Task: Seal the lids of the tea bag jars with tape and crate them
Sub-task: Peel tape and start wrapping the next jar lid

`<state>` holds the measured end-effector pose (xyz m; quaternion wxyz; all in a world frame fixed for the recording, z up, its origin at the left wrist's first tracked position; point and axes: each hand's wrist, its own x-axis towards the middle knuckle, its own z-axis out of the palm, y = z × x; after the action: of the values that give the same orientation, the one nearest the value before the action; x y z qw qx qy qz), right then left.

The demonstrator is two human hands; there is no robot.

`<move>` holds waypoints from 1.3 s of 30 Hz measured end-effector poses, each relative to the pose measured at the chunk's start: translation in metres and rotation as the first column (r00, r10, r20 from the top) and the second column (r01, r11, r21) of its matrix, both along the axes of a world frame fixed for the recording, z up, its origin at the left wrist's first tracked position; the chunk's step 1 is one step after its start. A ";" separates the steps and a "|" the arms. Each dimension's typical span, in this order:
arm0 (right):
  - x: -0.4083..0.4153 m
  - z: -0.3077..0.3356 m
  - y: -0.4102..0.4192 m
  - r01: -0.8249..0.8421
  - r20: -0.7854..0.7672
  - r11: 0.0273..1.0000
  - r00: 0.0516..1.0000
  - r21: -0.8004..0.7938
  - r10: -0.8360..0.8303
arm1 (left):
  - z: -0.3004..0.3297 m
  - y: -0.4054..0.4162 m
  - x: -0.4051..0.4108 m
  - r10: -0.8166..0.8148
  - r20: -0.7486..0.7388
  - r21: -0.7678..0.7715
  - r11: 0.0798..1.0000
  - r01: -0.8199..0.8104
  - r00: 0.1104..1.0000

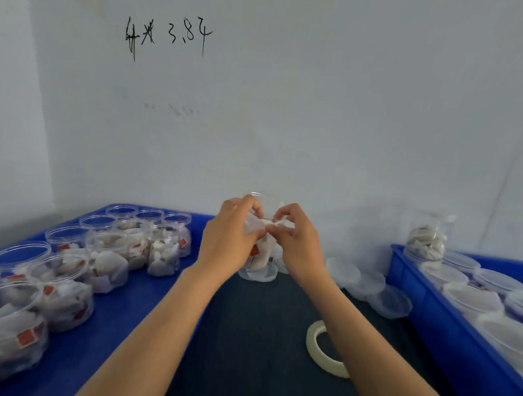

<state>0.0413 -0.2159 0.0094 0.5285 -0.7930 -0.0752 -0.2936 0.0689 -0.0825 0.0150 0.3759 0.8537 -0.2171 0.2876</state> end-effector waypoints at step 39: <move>0.183 -0.171 -0.030 0.242 -0.410 0.925 0.842 -0.294 -0.350 | -0.203 -0.035 0.036 -0.192 -0.335 -0.631 0.773 -0.068 0.923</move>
<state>0.2240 -0.2455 -0.1617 0.3834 -0.8972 0.1411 -0.1676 0.1049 -0.1170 -0.1878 0.6843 0.7090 -0.0596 0.1595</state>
